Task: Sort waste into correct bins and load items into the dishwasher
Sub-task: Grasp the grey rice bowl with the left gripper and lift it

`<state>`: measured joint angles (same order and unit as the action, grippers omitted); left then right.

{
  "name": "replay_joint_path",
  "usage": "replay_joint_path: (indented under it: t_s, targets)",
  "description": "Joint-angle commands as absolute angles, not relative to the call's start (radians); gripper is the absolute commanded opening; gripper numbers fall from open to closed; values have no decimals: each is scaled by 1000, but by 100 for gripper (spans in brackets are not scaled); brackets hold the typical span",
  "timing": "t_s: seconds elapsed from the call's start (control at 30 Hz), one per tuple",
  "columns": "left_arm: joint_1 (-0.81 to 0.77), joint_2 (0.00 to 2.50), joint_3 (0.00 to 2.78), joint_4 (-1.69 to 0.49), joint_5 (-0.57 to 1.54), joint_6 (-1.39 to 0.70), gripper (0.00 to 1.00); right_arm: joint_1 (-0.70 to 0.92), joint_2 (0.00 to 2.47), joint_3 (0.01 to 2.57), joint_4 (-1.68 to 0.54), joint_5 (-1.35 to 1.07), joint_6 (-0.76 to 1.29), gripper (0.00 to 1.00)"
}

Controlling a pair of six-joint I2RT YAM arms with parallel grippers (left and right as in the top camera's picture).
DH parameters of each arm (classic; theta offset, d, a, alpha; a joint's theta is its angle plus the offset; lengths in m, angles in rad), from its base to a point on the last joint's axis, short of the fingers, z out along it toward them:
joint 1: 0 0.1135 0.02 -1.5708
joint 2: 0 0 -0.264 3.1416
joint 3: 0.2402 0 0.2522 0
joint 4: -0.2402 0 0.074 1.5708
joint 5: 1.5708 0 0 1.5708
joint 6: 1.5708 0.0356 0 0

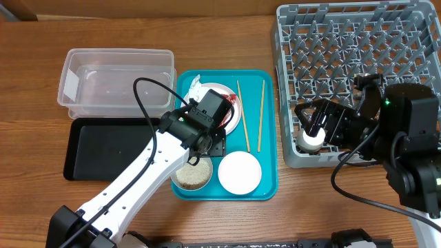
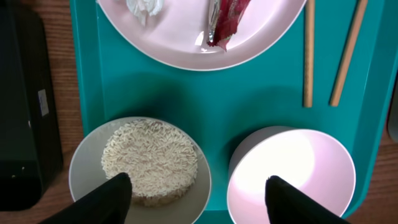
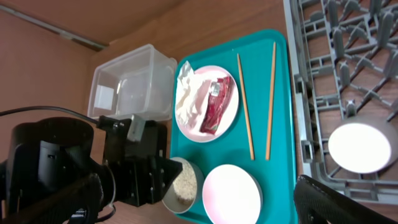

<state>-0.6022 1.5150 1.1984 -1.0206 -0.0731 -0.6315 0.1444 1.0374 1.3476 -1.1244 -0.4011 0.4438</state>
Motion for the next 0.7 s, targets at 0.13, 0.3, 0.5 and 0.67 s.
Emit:
replay_joint_path:
  t_s: [0.13, 0.3, 0.5, 0.67]
  targets:
    - [-626, 1573, 1094, -992, -51, -768, 63, 142, 1047, 1359, -1142, -421, 438, 100]
    - [-628, 1657, 1042, -868, -28, -762, 61, 142, 1050, 1359, -1141, -421, 438, 100]
    - [-627, 1721, 1043, -823, -25, -756, 4, 142, 1050, 1359, -1143, -421, 437, 100]
    - [-612, 1672, 1097, -918, -20, -756, 4, 142, 1050, 1359, -1139, -421, 425, 100]
